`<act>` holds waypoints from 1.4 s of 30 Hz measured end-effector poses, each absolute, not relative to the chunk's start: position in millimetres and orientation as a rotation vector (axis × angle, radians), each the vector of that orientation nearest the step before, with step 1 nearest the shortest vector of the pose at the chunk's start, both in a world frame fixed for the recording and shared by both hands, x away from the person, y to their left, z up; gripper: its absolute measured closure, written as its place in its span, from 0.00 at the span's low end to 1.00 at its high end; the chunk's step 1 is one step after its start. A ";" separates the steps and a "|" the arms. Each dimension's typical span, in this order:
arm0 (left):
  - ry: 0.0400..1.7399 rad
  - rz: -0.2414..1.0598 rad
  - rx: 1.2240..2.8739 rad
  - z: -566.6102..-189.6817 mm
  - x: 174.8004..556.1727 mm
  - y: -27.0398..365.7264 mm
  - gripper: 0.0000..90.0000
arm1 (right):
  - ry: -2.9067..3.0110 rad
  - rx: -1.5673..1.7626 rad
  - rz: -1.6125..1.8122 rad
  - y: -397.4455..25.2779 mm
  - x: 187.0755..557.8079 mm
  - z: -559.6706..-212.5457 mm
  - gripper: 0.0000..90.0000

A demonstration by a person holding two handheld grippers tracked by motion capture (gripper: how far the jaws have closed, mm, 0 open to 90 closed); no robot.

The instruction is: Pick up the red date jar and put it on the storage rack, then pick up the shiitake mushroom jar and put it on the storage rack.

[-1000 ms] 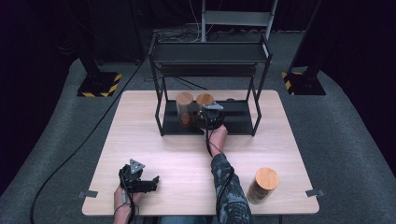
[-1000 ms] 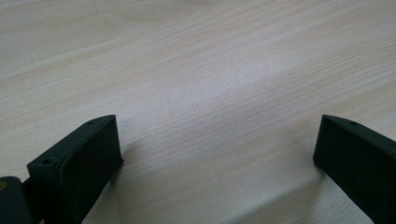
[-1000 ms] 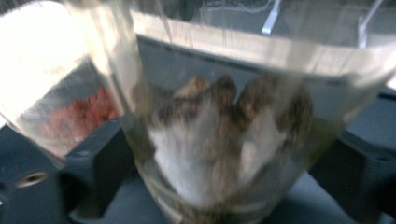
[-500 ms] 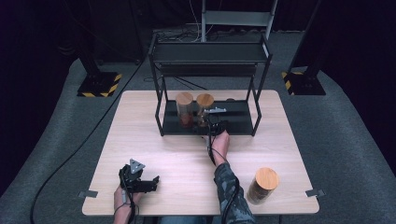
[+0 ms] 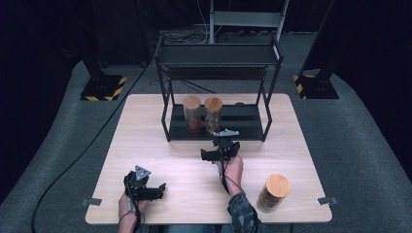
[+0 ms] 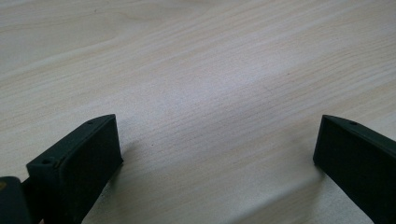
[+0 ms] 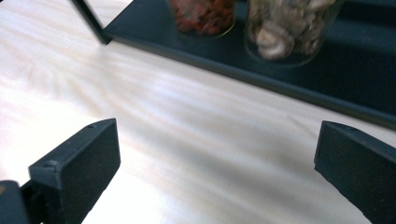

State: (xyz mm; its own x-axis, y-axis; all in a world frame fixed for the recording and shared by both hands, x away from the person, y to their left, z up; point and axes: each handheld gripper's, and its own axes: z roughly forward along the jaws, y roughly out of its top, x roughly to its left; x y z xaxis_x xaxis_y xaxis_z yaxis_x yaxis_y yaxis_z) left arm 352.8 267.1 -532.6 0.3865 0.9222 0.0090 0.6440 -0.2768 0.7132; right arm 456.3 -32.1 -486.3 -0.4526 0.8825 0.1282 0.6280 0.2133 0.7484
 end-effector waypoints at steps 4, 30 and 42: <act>1.338 0.571 2.023 -532.4 353.1 267.1 0.00 | 2.183 1.394 1.087 -33.6 438.4 -488.7 0.00; 1.347 0.574 2.016 -532.5 353.9 266.2 0.00 | 2.228 1.256 1.102 -40.6 355.5 -474.9 0.00; 1.346 0.575 2.017 -532.5 353.8 266.1 0.00 | 2.132 1.151 1.125 -64.3 326.3 -425.1 0.00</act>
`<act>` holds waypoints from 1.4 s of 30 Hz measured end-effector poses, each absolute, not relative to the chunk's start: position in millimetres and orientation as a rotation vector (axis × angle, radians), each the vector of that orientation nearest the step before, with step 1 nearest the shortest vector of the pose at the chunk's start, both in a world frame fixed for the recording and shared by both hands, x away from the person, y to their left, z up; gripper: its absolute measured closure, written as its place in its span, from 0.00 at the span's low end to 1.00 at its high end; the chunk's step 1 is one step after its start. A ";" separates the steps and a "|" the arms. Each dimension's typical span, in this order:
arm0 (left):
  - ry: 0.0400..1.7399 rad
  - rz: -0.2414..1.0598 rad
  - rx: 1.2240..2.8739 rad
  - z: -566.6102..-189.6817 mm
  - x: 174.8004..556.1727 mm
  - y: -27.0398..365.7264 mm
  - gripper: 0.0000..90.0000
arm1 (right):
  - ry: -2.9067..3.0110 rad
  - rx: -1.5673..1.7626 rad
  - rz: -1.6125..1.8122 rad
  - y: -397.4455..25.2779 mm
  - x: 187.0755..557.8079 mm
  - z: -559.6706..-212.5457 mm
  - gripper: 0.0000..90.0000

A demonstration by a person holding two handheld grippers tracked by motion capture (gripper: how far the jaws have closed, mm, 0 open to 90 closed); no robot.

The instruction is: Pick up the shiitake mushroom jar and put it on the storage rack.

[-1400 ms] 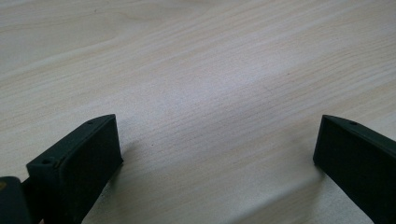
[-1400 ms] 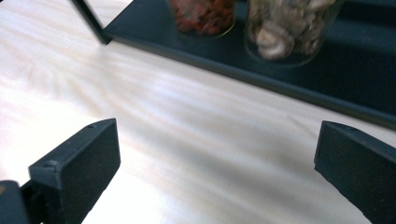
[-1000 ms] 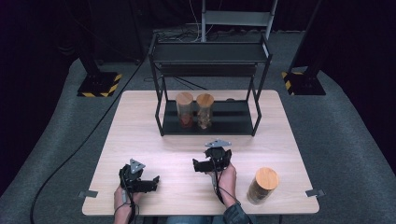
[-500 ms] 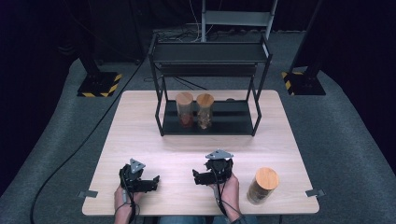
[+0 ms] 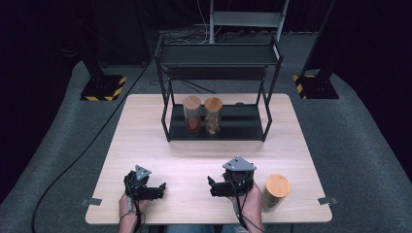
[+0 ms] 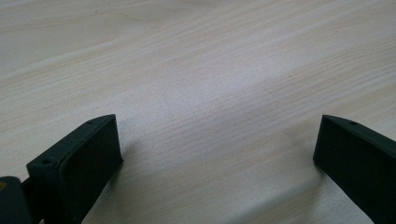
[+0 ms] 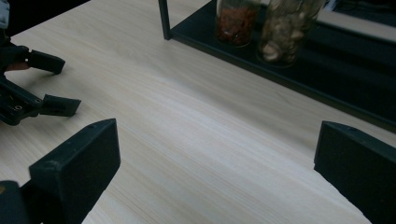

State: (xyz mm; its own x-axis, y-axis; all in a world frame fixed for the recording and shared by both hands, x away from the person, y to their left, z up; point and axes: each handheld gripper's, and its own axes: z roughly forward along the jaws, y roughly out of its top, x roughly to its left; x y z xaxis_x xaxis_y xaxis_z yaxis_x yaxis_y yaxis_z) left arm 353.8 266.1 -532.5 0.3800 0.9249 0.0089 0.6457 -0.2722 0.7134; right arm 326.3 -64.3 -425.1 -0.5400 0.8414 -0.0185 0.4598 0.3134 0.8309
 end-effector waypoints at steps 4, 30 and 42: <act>1.347 0.576 2.015 -532.6 353.8 266.0 0.00 | 2.069 1.139 1.141 -79.3 316.9 -408.3 0.00; 1.348 0.577 2.014 -532.6 354.0 265.4 0.00 | 1.742 1.300 1.090 -184.4 264.3 -433.0 0.00; 1.348 0.577 2.014 -532.6 354.1 265.5 0.00 | 1.756 1.269 1.179 -187.3 259.2 -481.4 0.00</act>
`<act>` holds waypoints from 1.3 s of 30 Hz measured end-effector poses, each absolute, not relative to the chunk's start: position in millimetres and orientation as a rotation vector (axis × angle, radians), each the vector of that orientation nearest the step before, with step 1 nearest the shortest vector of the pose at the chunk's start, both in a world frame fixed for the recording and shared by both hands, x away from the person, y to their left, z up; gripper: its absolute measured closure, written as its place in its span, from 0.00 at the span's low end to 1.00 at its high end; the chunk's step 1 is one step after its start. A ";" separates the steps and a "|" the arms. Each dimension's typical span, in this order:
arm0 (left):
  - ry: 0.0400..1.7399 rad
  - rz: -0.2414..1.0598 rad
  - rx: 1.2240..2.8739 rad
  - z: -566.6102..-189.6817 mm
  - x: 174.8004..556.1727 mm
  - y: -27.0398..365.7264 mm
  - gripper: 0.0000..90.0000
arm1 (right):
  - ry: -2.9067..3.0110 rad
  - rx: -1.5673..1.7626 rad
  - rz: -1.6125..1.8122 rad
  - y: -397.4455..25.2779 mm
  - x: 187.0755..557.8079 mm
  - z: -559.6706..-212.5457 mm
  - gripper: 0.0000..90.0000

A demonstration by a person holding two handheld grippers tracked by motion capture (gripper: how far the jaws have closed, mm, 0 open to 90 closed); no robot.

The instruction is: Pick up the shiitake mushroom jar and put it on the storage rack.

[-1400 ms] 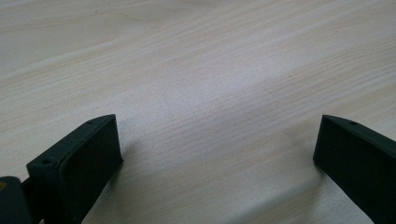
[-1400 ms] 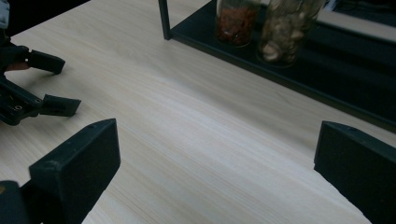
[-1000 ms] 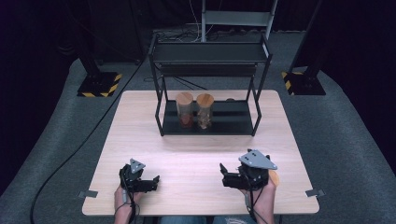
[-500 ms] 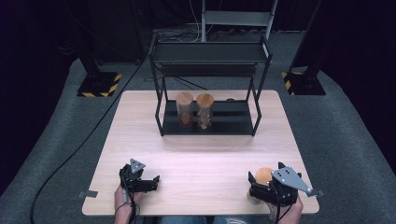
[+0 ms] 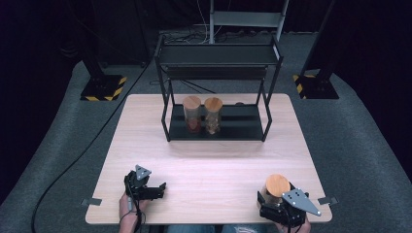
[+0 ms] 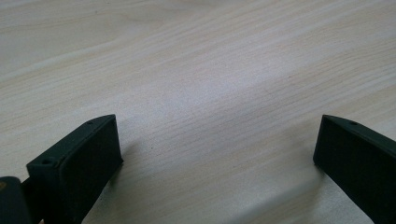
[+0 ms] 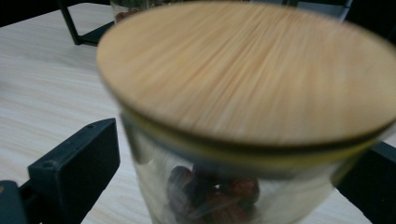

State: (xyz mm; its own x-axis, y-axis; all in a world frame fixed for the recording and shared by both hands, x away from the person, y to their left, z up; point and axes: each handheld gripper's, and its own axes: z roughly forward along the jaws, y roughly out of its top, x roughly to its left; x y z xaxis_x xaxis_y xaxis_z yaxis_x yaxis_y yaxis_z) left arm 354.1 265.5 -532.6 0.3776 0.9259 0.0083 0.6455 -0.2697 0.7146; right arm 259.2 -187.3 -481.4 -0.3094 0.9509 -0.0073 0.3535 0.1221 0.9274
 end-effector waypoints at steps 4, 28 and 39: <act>1.348 0.577 2.014 -532.6 354.1 265.5 0.00 | 1.765 1.264 1.181 -184.8 259.6 -491.4 0.00; 1.347 0.580 2.015 -532.6 354.0 265.3 0.00 | 1.709 1.283 1.172 -186.5 258.5 -508.4 0.27; 1.347 0.578 2.014 -532.6 354.1 265.4 0.00 | 1.700 1.276 1.162 -187.3 259.6 -505.8 0.27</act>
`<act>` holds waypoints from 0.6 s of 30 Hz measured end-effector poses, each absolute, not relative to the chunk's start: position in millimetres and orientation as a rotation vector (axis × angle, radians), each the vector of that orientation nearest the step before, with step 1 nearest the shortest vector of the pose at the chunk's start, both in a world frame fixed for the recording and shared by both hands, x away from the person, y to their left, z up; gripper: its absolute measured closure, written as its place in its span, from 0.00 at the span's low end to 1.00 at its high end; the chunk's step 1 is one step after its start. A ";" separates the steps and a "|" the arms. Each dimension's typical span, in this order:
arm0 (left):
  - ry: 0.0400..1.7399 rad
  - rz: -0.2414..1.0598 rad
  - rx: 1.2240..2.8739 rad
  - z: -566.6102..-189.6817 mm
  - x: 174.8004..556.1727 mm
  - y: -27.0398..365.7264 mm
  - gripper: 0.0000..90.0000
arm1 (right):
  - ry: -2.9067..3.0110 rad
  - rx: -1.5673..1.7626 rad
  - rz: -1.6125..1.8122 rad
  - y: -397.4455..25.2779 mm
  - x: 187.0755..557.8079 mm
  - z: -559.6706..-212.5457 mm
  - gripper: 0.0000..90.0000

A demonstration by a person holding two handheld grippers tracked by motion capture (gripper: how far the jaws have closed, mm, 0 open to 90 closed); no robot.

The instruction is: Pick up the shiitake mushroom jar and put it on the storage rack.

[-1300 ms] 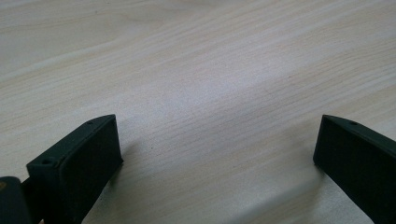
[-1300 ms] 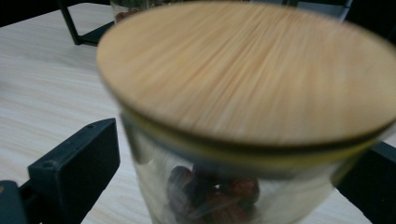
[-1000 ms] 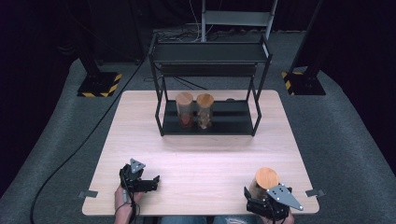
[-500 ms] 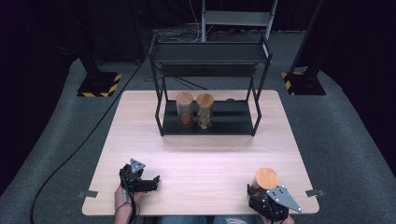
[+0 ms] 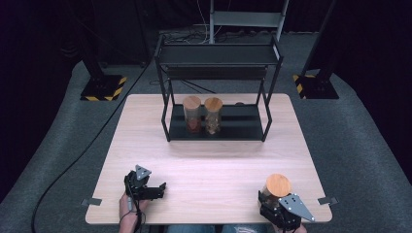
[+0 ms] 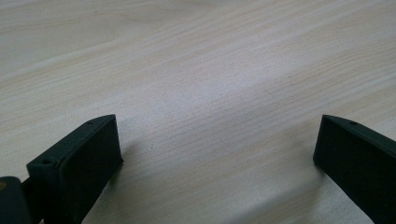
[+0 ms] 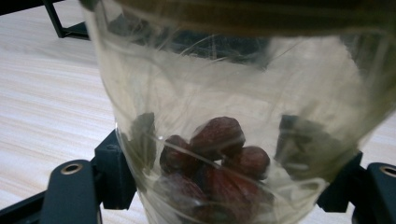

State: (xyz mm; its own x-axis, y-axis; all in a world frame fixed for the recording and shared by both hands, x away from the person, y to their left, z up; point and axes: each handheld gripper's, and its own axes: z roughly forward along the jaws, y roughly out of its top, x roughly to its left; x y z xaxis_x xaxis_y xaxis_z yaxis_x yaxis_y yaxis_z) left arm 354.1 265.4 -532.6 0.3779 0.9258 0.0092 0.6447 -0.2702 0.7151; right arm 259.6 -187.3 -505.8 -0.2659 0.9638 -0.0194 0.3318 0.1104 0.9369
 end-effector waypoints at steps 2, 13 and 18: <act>1.347 0.578 2.014 -532.6 354.1 265.5 0.00 | 1.695 1.273 1.171 -188.0 259.6 -503.5 0.27; 1.346 0.579 2.015 -532.6 354.1 265.5 0.00 | 1.695 1.256 1.151 -186.2 266.1 -491.9 0.27; 1.347 0.579 2.014 -532.6 354.1 265.4 0.00 | 1.698 1.252 1.146 -185.0 270.6 -488.6 0.27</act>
State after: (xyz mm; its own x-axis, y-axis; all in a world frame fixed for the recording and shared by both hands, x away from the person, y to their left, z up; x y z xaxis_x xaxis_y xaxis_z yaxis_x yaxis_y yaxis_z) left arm 354.1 265.4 -532.6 0.3784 0.9256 0.0099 0.6443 -0.2710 0.7152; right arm 270.6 -185.0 -488.6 -0.2652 0.9631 -0.0448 0.3184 0.1313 0.9388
